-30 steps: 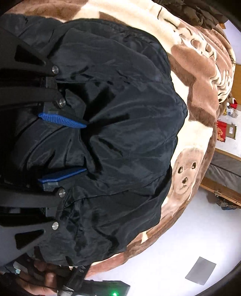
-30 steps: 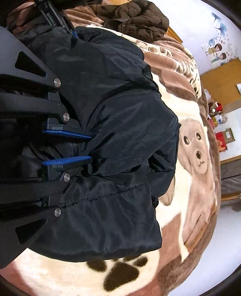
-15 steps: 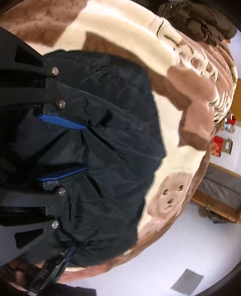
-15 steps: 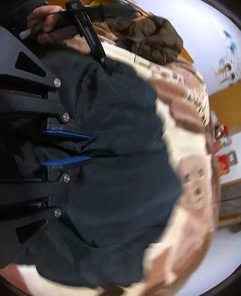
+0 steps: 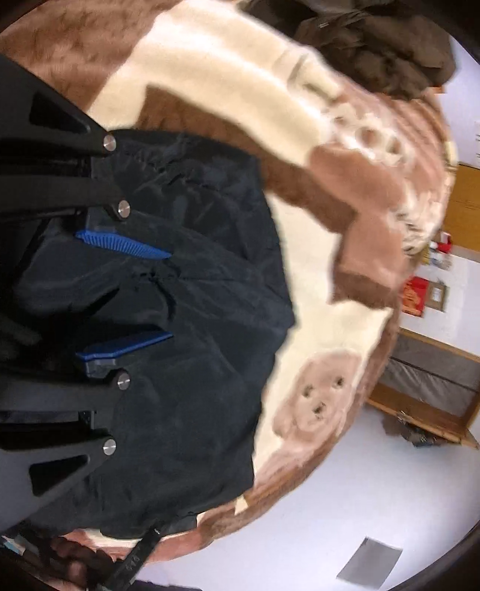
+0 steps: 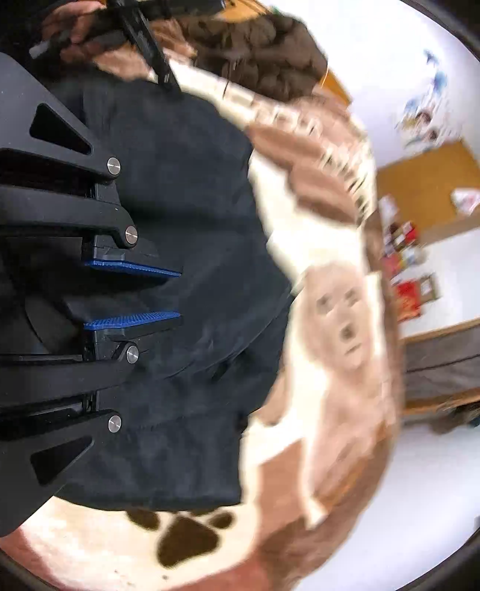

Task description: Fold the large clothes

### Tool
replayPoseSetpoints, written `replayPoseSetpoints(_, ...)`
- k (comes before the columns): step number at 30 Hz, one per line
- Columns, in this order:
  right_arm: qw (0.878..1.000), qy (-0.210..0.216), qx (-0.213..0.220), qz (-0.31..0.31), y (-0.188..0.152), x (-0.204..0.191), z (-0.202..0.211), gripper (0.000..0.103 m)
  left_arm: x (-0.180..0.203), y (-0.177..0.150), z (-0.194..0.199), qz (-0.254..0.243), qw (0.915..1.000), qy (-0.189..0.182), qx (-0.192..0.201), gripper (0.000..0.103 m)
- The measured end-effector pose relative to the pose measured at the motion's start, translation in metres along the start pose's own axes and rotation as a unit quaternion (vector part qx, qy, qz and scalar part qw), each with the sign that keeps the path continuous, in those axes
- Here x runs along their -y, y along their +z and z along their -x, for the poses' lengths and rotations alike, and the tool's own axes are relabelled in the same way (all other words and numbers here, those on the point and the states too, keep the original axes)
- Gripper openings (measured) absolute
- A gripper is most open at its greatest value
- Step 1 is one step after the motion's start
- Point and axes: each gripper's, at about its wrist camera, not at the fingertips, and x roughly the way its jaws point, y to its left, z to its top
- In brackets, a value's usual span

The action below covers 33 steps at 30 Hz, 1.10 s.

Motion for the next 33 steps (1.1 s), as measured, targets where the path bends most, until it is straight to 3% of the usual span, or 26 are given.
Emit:
replayPoseSetpoints(9,1.0,0.01,0.0,-0.012,-0.014,0.017,-0.019,0.014,0.0,-0.01,-0.019,-0.01,0.9999,-0.01,0.0,0.044)
replayPoseSetpoints(13,1.0,-0.003,-0.001,-0.012,-0.003,0.008,0.009,0.014,0.007,-0.006,0.001,-0.005,0.9999,0.002,-0.01,0.043)
replayPoseSetpoints(17,0.998,0.039,0.041,-0.005,-0.007,-0.011,0.062,0.016,0.016,-0.014,0.052,0.0,0.9988,-0.038,0.03,0.043)
replayPoseSetpoints(20,0.996,0.074,0.04,0.009,-0.025,-0.029,0.08,0.016,0.034,-0.033,0.074,-0.008,0.9962,-0.08,0.032,0.043)
replayPoseSetpoints(23,0.996,0.084,0.006,0.021,-0.047,-0.041,0.067,0.016,0.058,-0.061,0.063,-0.04,0.9942,-0.1,-0.004,0.043)
replayPoseSetpoints(26,0.997,0.064,-0.038,0.017,-0.063,-0.041,0.032,0.016,0.065,-0.08,0.03,-0.046,0.9948,-0.079,-0.044,0.043)
replayPoseSetpoints(33,0.997,0.044,-0.047,0.03,-0.066,-0.044,0.011,0.016,0.07,-0.079,0.007,-0.061,0.9956,-0.052,-0.048,0.043)
